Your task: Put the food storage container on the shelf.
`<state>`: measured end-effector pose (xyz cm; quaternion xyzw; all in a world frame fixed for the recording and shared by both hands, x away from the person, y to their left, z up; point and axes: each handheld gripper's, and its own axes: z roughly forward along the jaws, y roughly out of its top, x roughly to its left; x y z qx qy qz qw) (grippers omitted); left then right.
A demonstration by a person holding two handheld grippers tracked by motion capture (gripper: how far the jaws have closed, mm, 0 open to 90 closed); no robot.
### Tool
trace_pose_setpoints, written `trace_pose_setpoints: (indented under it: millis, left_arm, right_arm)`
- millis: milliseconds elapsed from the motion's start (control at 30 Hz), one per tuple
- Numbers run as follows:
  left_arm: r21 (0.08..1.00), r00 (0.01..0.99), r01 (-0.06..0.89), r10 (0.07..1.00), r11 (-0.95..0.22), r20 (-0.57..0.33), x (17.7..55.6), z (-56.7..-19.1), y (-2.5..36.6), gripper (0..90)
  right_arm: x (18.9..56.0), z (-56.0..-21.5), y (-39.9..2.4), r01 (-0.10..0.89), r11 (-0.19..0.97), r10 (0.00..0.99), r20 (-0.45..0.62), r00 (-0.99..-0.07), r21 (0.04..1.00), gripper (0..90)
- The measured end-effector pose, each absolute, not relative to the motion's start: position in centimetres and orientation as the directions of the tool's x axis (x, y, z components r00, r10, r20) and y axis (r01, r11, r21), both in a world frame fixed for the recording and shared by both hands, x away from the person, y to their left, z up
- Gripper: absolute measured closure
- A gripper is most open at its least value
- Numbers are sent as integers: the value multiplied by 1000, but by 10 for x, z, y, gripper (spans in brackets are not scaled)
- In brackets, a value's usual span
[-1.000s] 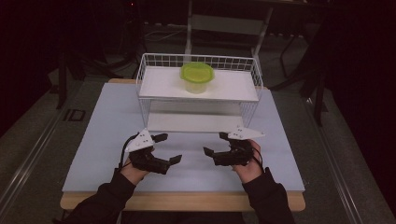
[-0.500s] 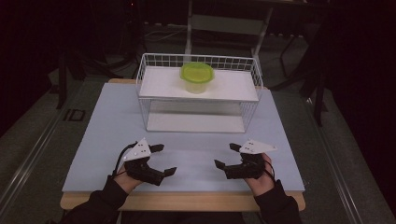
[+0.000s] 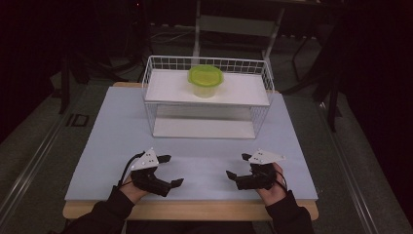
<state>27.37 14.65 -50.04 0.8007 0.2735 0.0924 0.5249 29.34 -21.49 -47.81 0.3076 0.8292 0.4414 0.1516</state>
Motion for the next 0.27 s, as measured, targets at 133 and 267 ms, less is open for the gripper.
trace_pose_setpoints:
  millis: [133, 267]
  left_arm:
    - [885, 830, 357, 537, -300, -153, 275, -503, 146, 58]
    - [882, 832, 361, 532, -304, -158, 275, -504, 146, 58]
  right_arm:
    - [294, -479, -216, 379, 422, 647, 19, -762, 823, 137]
    - [294, -478, -218, 379, 412, 652, 22, -758, 829, 138]
